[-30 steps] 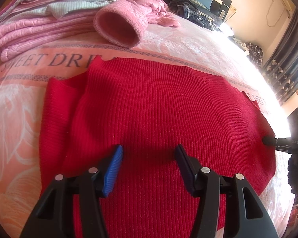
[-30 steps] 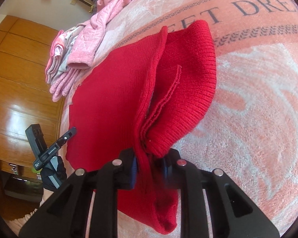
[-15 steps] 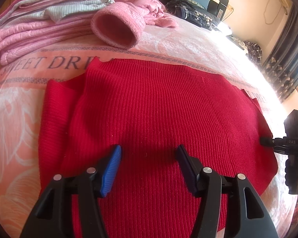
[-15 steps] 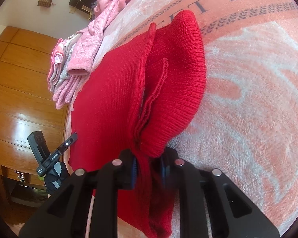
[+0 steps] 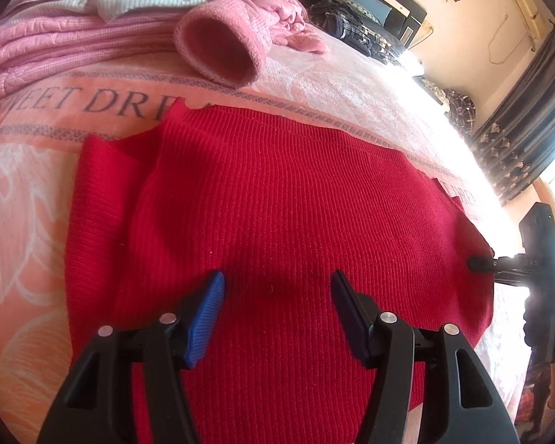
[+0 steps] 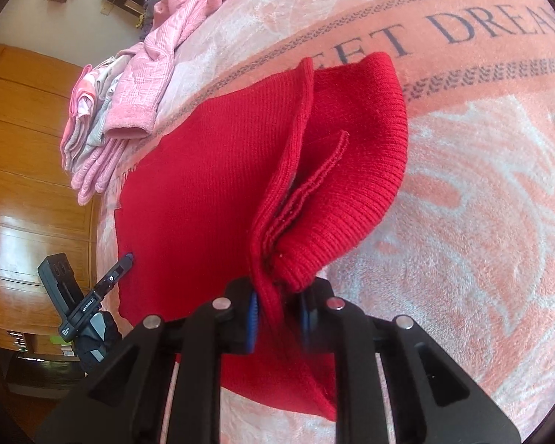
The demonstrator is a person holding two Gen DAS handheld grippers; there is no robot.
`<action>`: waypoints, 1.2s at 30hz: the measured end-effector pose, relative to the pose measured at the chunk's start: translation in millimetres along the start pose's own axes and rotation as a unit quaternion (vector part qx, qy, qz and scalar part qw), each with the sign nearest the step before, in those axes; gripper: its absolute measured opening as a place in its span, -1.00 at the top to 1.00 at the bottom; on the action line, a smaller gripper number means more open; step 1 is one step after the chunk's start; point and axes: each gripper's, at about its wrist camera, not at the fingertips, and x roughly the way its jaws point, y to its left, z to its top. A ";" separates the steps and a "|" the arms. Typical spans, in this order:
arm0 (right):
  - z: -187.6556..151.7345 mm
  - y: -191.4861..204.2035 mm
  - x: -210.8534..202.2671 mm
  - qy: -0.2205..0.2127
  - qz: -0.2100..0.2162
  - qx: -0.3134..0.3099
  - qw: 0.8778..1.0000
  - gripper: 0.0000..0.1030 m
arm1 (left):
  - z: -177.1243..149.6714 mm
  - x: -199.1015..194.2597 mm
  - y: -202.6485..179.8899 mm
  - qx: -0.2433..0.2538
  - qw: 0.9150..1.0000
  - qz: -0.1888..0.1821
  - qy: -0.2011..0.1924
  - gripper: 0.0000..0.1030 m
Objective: Fold small clothes
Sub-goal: 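Grasp the sweater side with the right tool and lift it, then fold the gripped side across the sweater with the right tool, release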
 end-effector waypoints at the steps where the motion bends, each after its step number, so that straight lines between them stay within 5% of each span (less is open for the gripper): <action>1: 2.6 8.9 -3.0 0.000 -0.006 -0.004 1.000 0.71 | -0.2 -2.2 1.5 -0.002 1.000 -0.004 0.000 -0.17; 11: 21.7 122.4 2.0 0.014 -0.041 -0.095 0.994 0.72 | -7.4 -29.0 13.8 0.000 1.000 -0.021 -0.009 -0.17; 23: 0.3 204.5 95.1 0.081 -0.099 -0.183 0.975 0.71 | -10.2 -34.5 30.3 -0.017 0.999 -0.028 0.003 -0.17; 27: -4.8 203.0 112.5 0.099 -0.095 -0.182 0.974 0.53 | -10.8 -32.2 34.7 -0.028 0.999 -0.028 0.009 -0.17; 29: -7.9 205.3 110.1 0.103 -0.079 -0.178 0.975 0.29 | -10.6 -30.7 37.6 -0.036 0.999 -0.029 0.012 -0.17; 36: -18.8 222.0 43.6 0.047 -0.058 -0.200 0.977 -0.14 | -5.5 -36.6 44.0 -0.055 0.998 -0.031 0.009 -0.17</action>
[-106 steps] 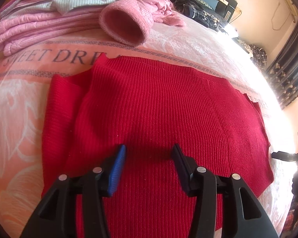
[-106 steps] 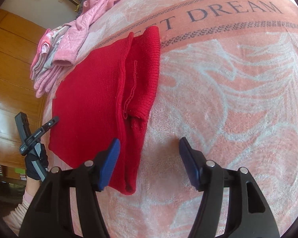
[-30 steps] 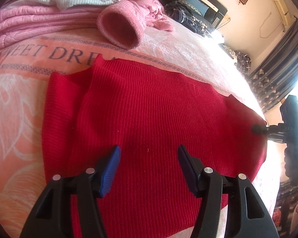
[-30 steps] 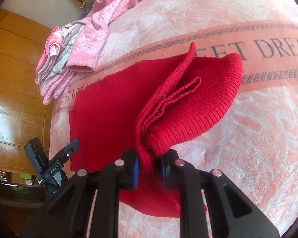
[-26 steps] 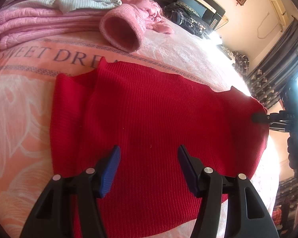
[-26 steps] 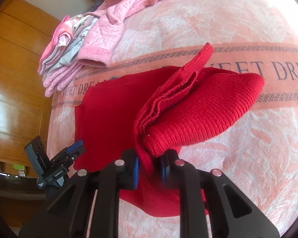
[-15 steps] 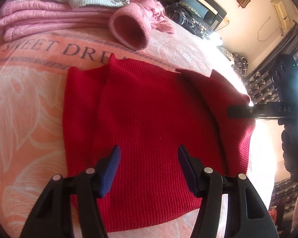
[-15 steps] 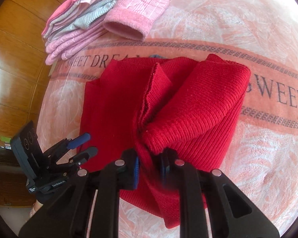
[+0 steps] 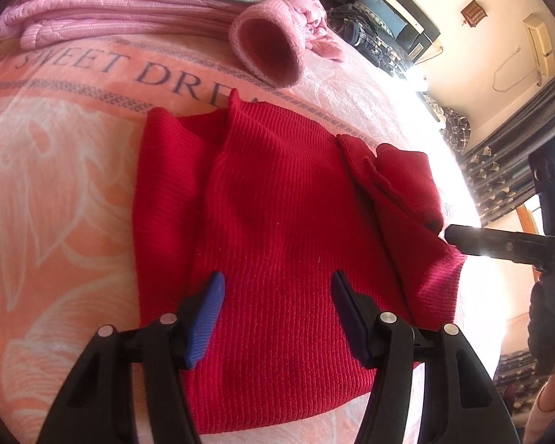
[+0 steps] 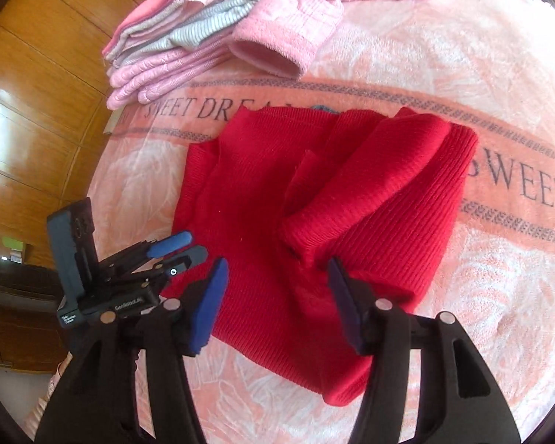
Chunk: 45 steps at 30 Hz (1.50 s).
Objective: Fold small clothes
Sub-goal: 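Fold the gripped side across the sweater with the right tool, release, then grasp the folded sweater edge with the left tool while the right tool holds it down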
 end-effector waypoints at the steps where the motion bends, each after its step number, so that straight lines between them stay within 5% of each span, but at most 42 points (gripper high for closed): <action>1: -3.4 -1.9 -10.9 -0.010 -0.004 0.002 1.000 -0.24 | 1.7 -2.7 -0.8 -0.002 1.000 -0.003 -0.002 -0.17; 5: -25.3 -22.3 -33.2 -0.021 -0.010 0.024 0.999 -0.33 | 8.4 -12.5 -7.0 -0.007 1.000 -0.022 -0.008 -0.17; 9: -50.2 -41.1 -12.3 0.004 -0.016 0.038 0.999 -0.34 | 13.7 -11.9 -17.4 -0.013 0.999 -0.040 -0.003 -0.17; 13: -54.1 -60.9 3.7 -0.006 0.025 0.072 0.997 -0.31 | 15.6 -4.8 -28.1 -0.023 0.998 -0.060 0.010 -0.17; 15: -50.2 -64.4 10.4 -0.011 0.036 0.074 0.997 -0.04 | 16.2 1.2 -34.0 -0.029 0.997 -0.072 0.020 -0.17; 17: -47.1 -64.2 17.4 -0.010 0.044 0.070 0.996 0.63 | 17.6 9.9 -40.5 -0.035 0.995 -0.087 0.034 -0.17; 19: -48.5 -60.2 19.8 -0.011 0.070 0.063 0.995 0.87 | 19.1 19.2 -46.6 -0.042 0.993 -0.103 0.045 -0.17; 26: -60.0 -36.6 -4.3 -0.042 0.083 0.004 0.996 0.89 | 24.4 48.7 -49.8 -0.087 0.984 -0.144 0.065 -0.15; 31: -64.7 -29.5 -15.1 -0.047 0.079 -0.020 0.996 0.89 | 26.9 56.5 -43.6 -0.145 0.960 -0.232 0.056 -0.14; 34: -67.5 -27.2 -13.4 -0.047 0.081 -0.025 0.995 0.89 | 33.0 69.0 -47.3 -0.152 0.958 -0.233 0.066 -0.14; 38: -69.6 -25.7 -14.3 -0.049 0.088 -0.027 0.995 0.90 | 42.6 86.2 -43.3 -0.193 0.944 -0.257 0.072 -0.14; 44: -69.5 -27.5 -21.5 -0.054 0.090 -0.031 0.994 0.90 | 69.2 114.4 -50.1 -0.184 0.950 -0.236 0.094 -0.13; 45: -69.8 -27.9 -22.8 -0.054 0.091 -0.032 0.994 0.90 | 72.3 118.9 -50.9 -0.183 0.949 -0.237 0.099 0.02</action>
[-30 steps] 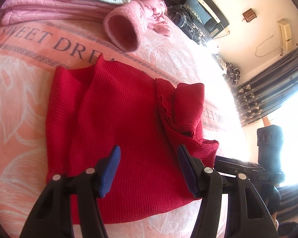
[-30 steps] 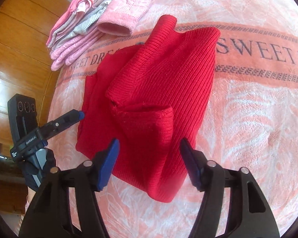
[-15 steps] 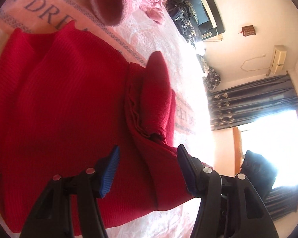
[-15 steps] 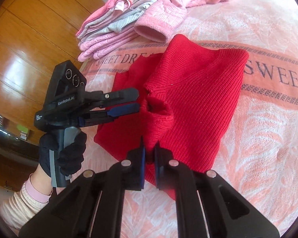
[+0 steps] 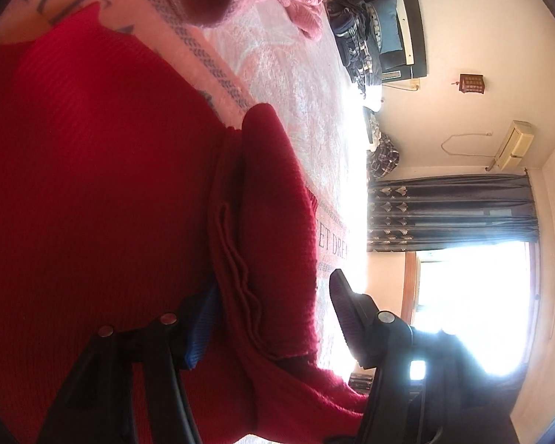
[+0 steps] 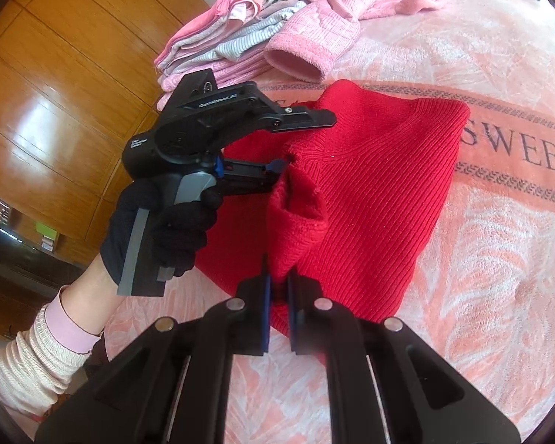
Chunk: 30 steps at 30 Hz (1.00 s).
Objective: Fold small clothes
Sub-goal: 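Grasp the folded sweater edge with the left tool while the right tool holds it down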
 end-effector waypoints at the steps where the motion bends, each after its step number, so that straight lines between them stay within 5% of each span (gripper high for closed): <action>1: -0.1 -0.1 -0.7 0.000 0.001 -0.001 1.000 0.90 | 2.6 3.5 -0.9 0.005 1.000 0.004 0.005 0.13; 5: -1.2 1.0 -1.4 0.001 0.006 0.000 1.000 0.90 | 9.8 14.8 -8.5 0.034 0.999 0.033 0.016 0.41; 9: -0.1 6.4 -0.3 -0.004 0.028 0.004 1.000 0.90 | 8.4 6.8 -18.4 0.061 0.998 0.009 0.002 0.55; 20: 22.1 68.5 25.7 -0.002 0.066 -0.037 0.997 0.90 | 15.6 -65.7 -42.4 0.123 0.991 0.017 -0.045 0.57; 30: 37.7 126.4 84.0 0.027 0.093 -0.070 0.993 0.90 | 28.3 -139.5 -15.6 0.141 0.986 0.057 -0.075 0.57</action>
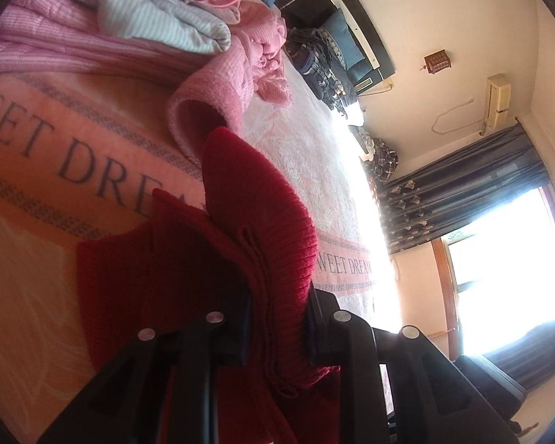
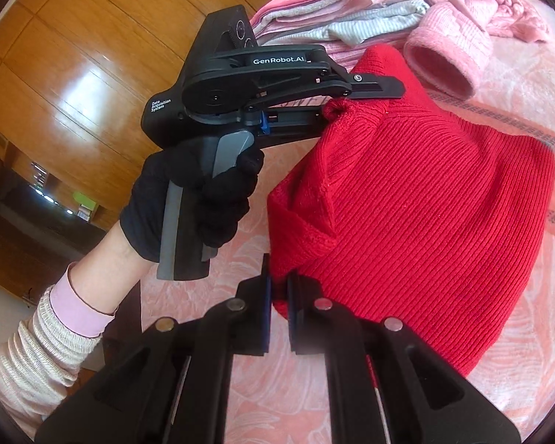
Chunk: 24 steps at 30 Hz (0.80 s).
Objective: Fold small clothes
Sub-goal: 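Grasp the folded sweater edge with the left tool while the right tool holds it down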
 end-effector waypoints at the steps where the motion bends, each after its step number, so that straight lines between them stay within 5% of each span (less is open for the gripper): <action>1: 0.8 2.8 7.3 0.006 -0.002 -0.002 1.000 0.90 | -1.3 -2.5 5.3 -0.001 1.000 0.004 0.001 0.57; 13: -15.1 -4.9 86.1 0.087 -0.064 0.004 0.994 0.88 | -32.5 7.3 79.3 -0.049 0.999 0.018 0.005 0.56; 18: -22.2 -8.8 100.4 0.102 -0.056 0.011 0.993 0.59 | -39.2 3.7 90.5 -0.062 0.998 0.007 0.003 0.51; 20: -28.4 -9.4 91.8 0.096 -0.030 0.016 0.995 0.33 | -39.2 -2.5 91.5 -0.063 0.998 0.003 0.000 0.50; 24: -44.9 -13.8 53.0 0.074 -0.001 0.040 0.996 0.17 | -34.3 -10.0 89.3 -0.073 0.997 0.000 -0.016 0.44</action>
